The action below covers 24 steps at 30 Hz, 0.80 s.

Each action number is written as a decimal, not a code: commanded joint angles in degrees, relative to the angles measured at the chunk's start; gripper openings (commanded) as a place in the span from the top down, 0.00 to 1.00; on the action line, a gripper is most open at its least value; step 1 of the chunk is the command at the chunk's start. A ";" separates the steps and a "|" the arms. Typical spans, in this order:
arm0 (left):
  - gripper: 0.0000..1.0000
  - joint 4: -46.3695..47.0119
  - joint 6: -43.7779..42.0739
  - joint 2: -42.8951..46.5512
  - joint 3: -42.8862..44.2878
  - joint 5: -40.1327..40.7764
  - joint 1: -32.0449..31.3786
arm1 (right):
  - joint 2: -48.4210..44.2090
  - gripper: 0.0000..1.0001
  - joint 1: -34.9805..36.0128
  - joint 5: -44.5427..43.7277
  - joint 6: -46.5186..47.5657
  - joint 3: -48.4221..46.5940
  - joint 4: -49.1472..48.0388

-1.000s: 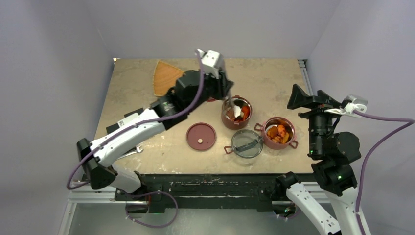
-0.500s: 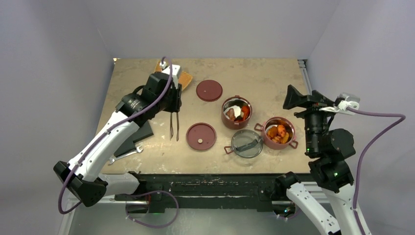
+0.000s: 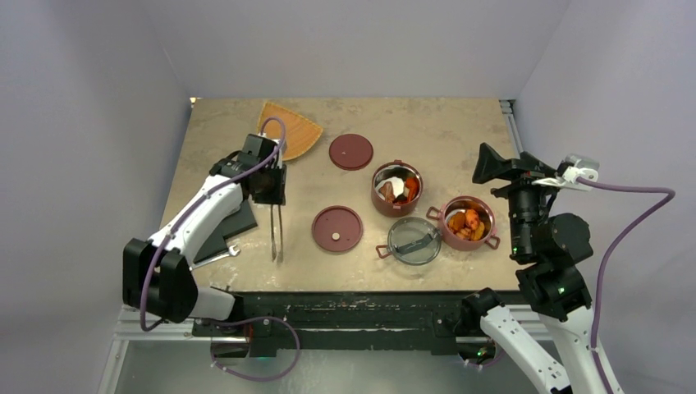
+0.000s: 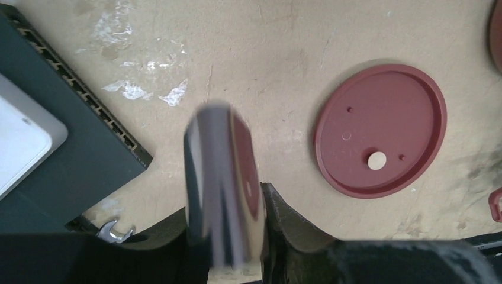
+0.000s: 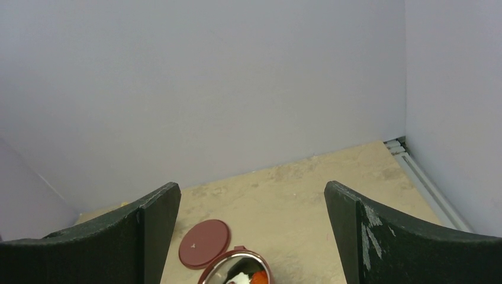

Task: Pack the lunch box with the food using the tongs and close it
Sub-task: Place the clamp at the center of the board.

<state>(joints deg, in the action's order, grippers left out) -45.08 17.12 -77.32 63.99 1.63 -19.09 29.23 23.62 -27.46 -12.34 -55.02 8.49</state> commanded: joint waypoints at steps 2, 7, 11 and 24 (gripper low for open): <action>0.70 6.17 -4.52 -6.76 -1.47 -10.08 4.77 | -0.05 0.04 0.11 0.13 -0.06 -0.35 0.29; 0.69 8.37 -6.28 -14.55 -1.45 -11.90 7.04 | -0.14 0.04 0.09 -0.02 -0.14 -0.02 0.30; 0.67 10.76 -6.48 -19.00 -1.23 -10.34 7.70 | -0.14 0.04 0.10 0.15 -0.32 0.48 0.14; 0.57 13.73 -6.92 -25.82 -0.61 -3.98 7.75 | 0.64 0.04 0.09 0.75 -0.73 1.73 -0.73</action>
<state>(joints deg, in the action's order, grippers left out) -33.43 11.33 -101.62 63.11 -4.97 -11.64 29.26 23.62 -27.46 -12.40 -53.89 9.39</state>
